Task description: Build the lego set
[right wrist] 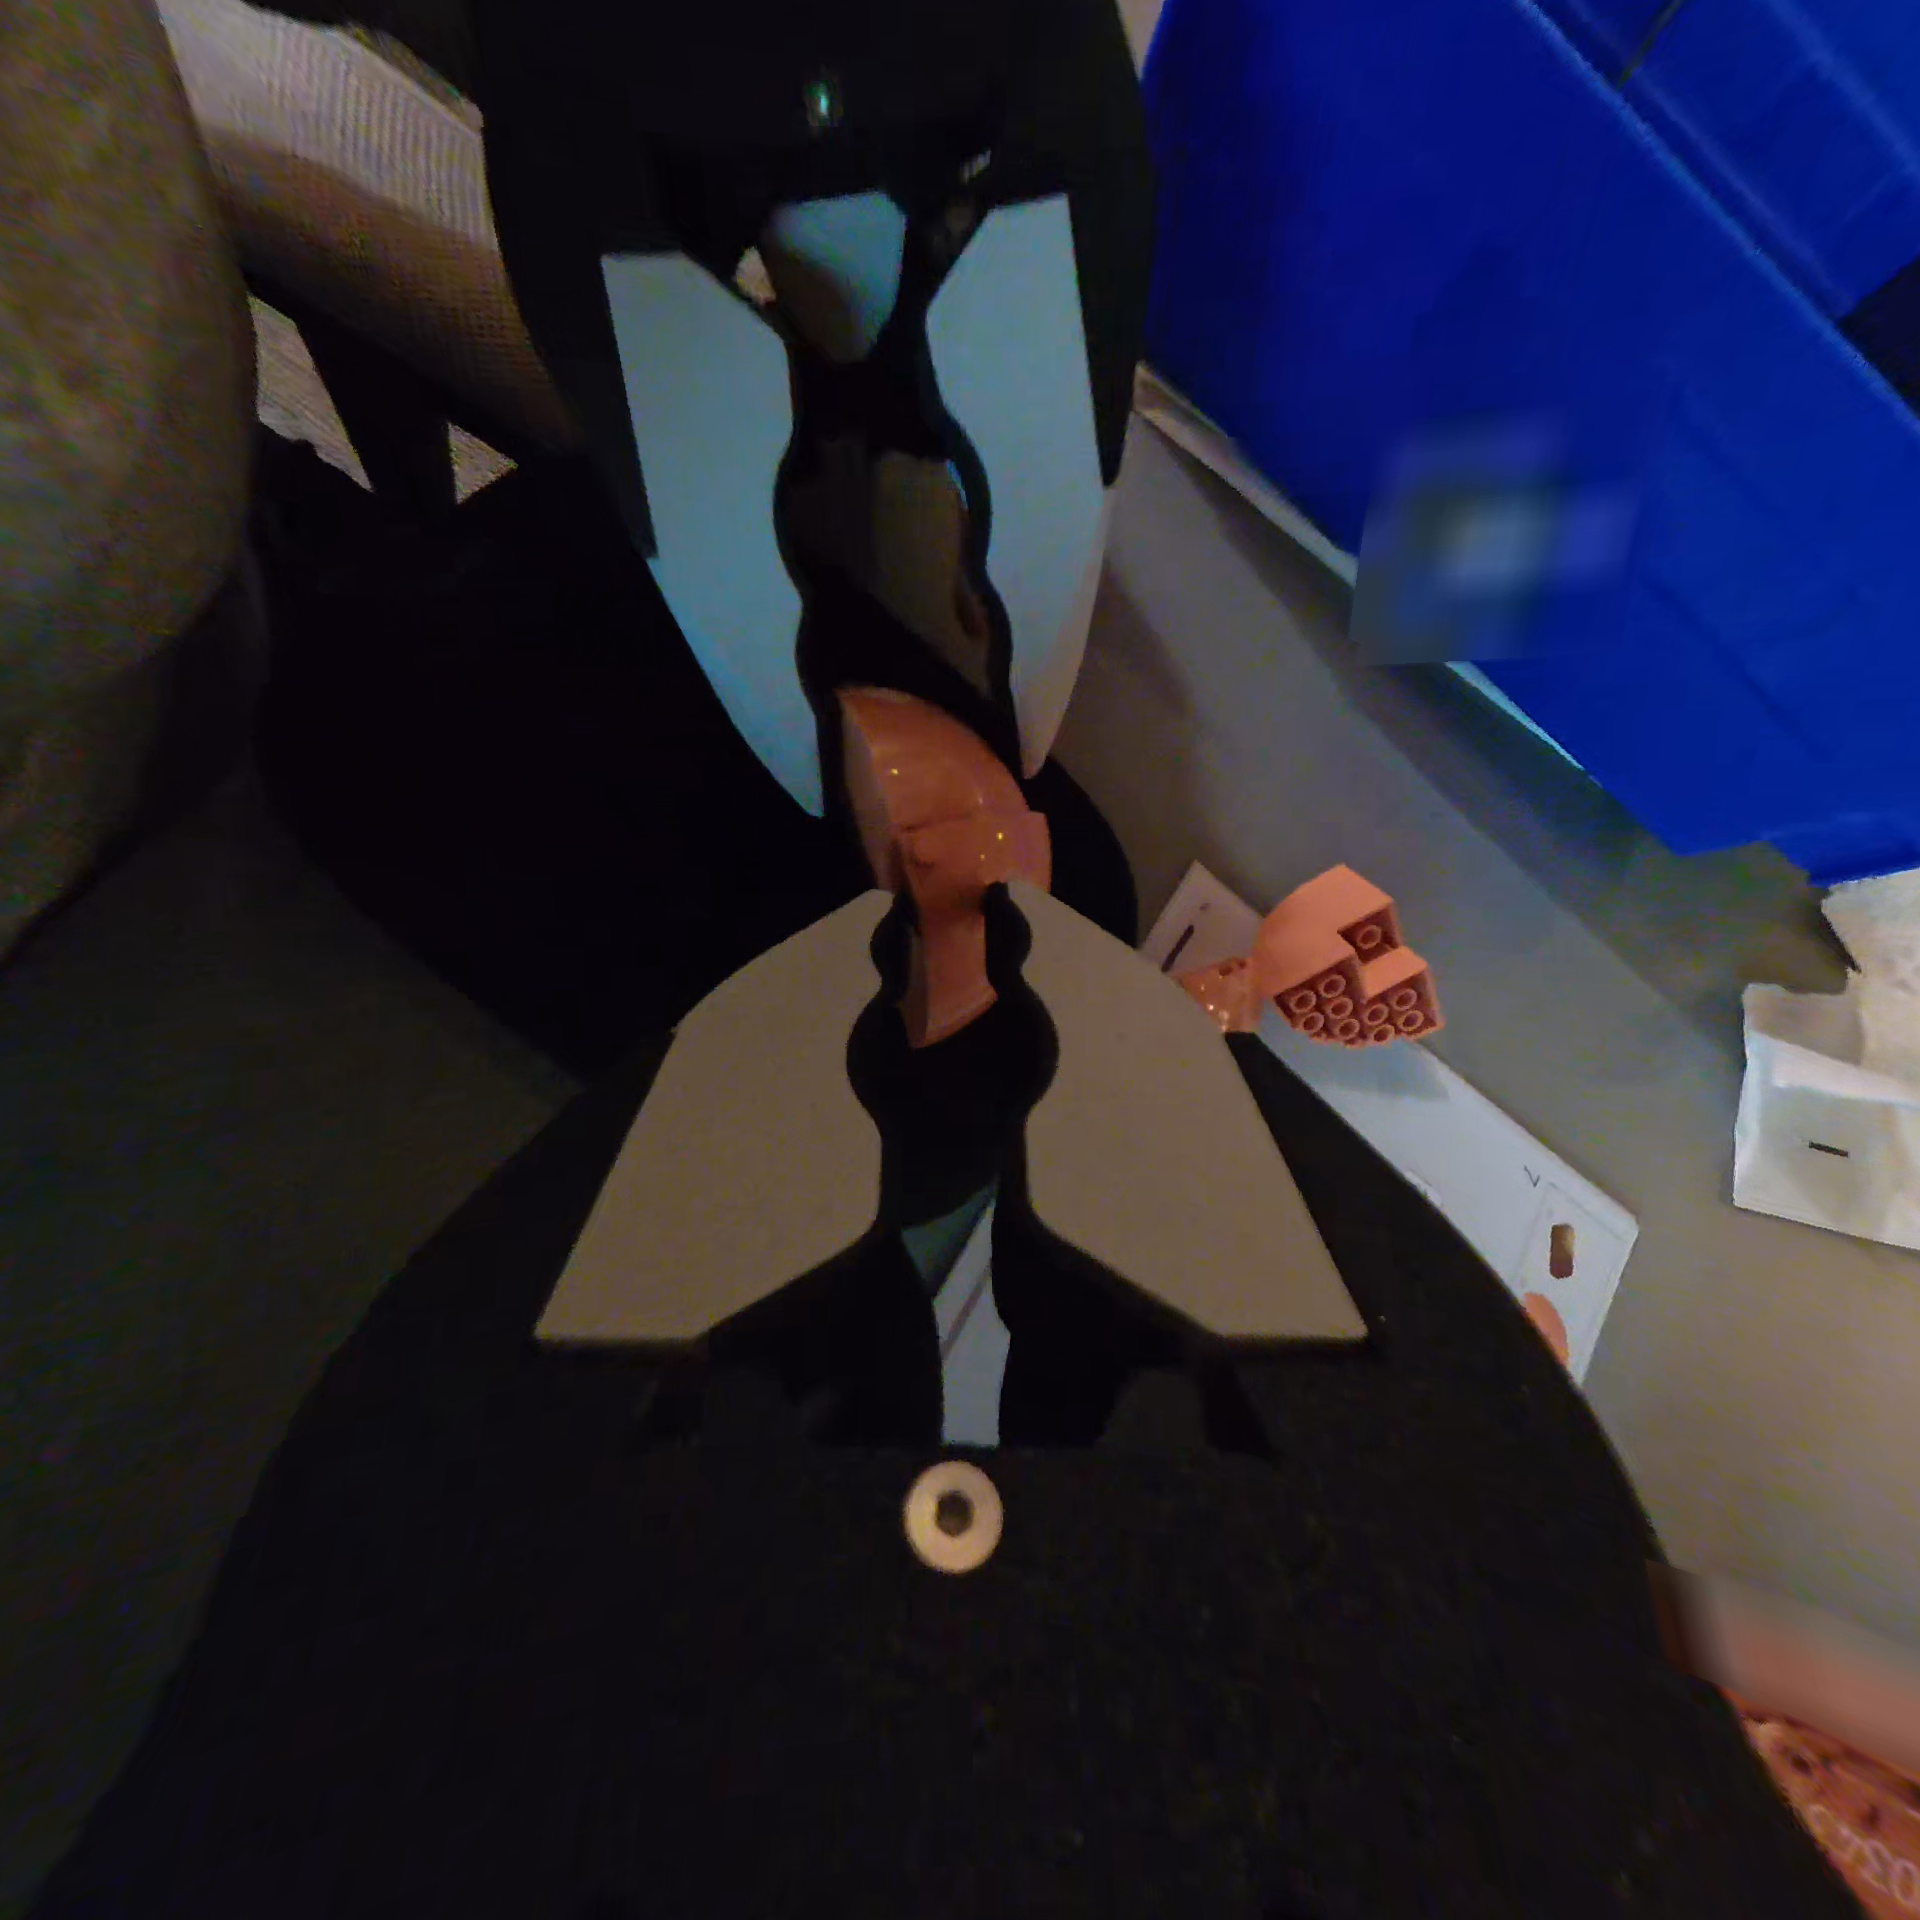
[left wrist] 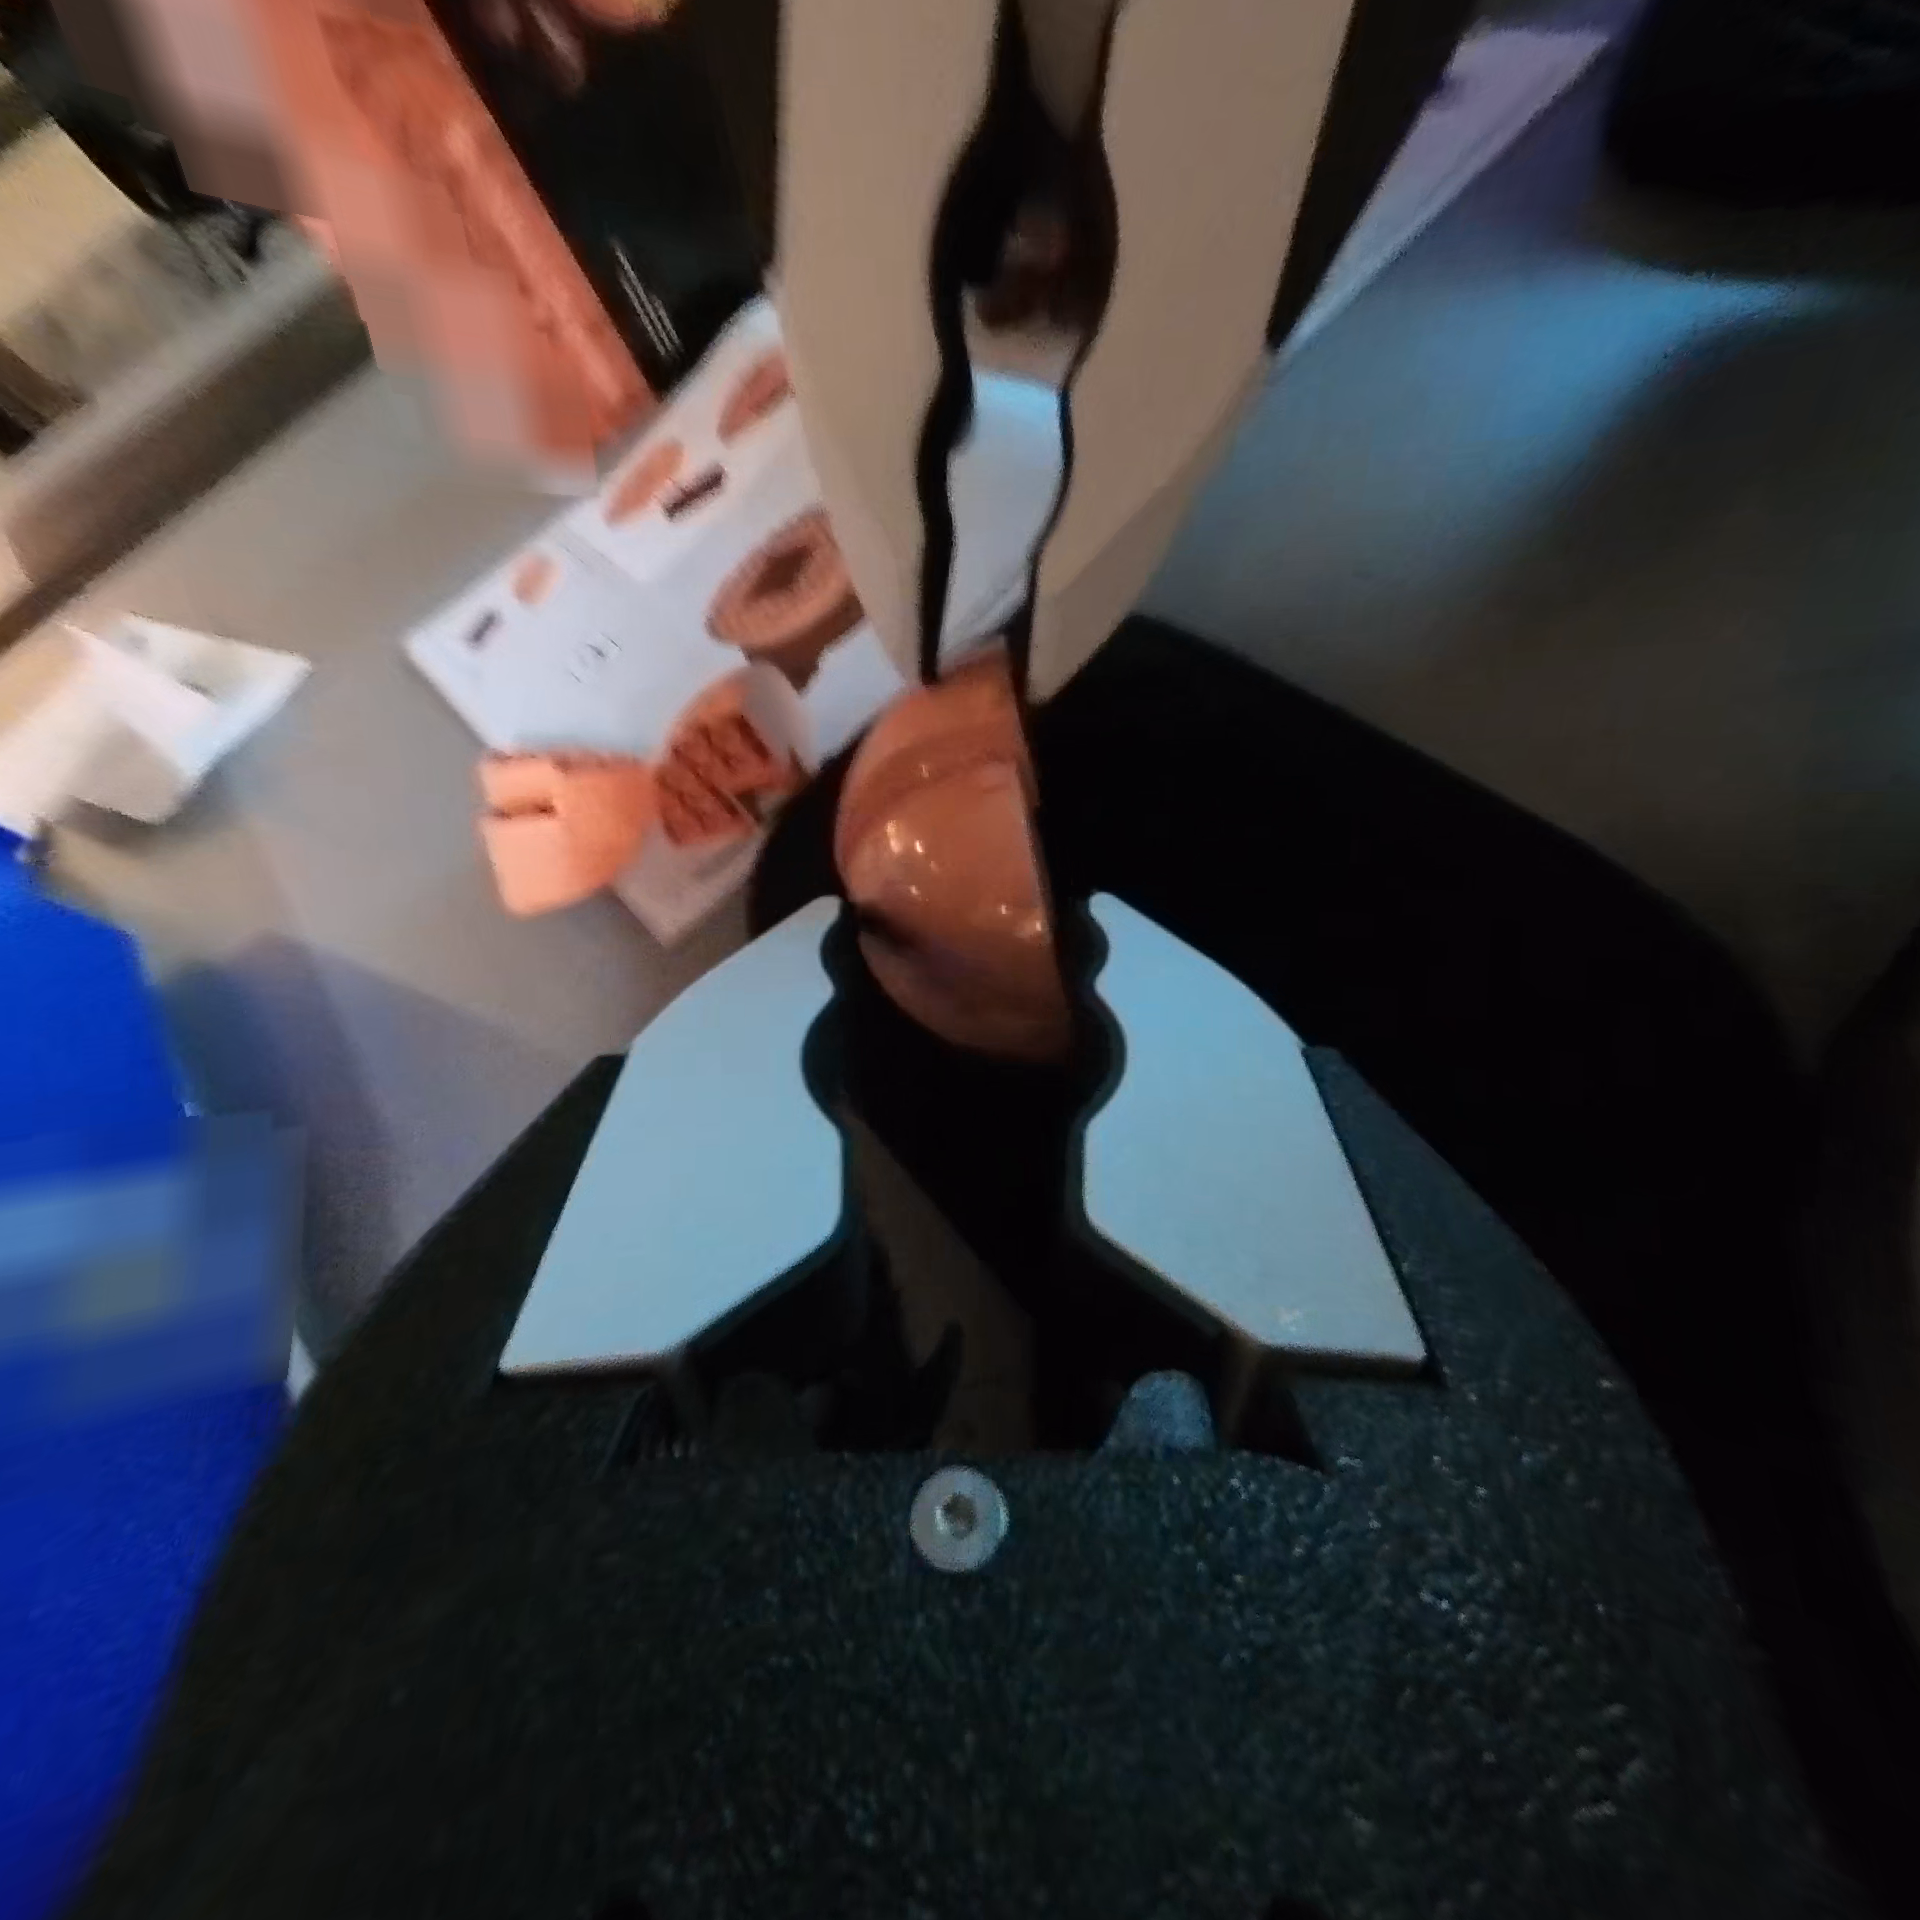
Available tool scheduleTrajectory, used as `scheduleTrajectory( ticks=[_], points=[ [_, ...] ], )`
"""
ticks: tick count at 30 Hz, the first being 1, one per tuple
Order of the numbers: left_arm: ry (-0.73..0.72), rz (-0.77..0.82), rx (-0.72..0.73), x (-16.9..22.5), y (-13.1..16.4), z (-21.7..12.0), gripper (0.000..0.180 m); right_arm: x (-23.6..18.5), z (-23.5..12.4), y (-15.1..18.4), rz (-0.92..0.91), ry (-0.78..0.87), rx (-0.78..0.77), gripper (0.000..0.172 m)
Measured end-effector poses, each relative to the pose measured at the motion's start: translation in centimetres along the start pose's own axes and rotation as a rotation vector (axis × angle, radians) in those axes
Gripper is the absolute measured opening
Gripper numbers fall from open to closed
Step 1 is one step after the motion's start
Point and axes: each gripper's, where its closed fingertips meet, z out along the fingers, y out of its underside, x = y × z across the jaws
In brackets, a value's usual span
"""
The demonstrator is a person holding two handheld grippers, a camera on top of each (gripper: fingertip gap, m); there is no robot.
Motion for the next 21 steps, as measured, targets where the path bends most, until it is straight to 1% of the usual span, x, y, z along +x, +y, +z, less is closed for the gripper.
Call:
scheduleTrajectory(
  ticks=[2, 4, 6, 7, 8, 11, 14, 17, 19, 20, 21],
  points=[
    [-0.022, 0.041, -0.017, -0.1, 0.5, 0.3, 0.040, -0.1, 0.0, -0.1, 0.000, -0.013, 0.002, 0.013],
    [-0.020, 0.030, -0.013, -0.1, 0.4, 0.3, 0.039, -0.1, 0.0, 0.0, -0.018, -0.002, -0.017, 0.013],
    [-0.014, 0.020, 0.009, 0.0, 0.4, 0.3, 0.039, 0.2, 0.1, -0.1, -0.023, 0.033, -0.042, 0.011],
    [-0.015, 0.036, 0.014, 0.1, 0.4, 0.3, 0.039, 0.5, 0.3, 0.2, -0.028, 0.065, -0.071, 0.008],
    [-0.022, 0.048, 0.014, 0.1, 0.4, 0.3, 0.038, 0.5, 0.4, 0.4, -0.037, 0.068, -0.089, 0.009],
    [-0.033, 0.050, 0.014, 0.0, 0.4, 0.3, 0.038, 0.0, 0.5, 0.0, -0.019, 0.053, -0.080, 0.008],
    [-0.033, 0.056, 0.013, 0.0, 0.4, 0.3, 0.038, -0.7, 0.6, -0.6, -0.024, 0.026, -0.039, 0.007],
    [-0.033, 0.059, 0.013, 0.1, 0.4, 0.3, 0.039, -0.3, 0.5, -0.4, -0.008, 0.028, -0.059, 0.006],
    [-0.038, 0.064, 0.014, 0.1, 0.4, 0.3, 0.039, -0.3, 0.4, 0.1, -0.011, 0.006, -0.073, 0.012],
    [-0.039, 0.065, 0.014, 0.1, 0.4, 0.3, 0.039, -0.5, 0.4, 0.1, 0.001, -0.029, -0.062, 0.019],
    [-0.039, 0.066, 0.014, 0.1, 0.4, 0.3, 0.039, -0.6, 0.5, 0.3, 0.027, -0.069, -0.051, 0.030]
  ],
)
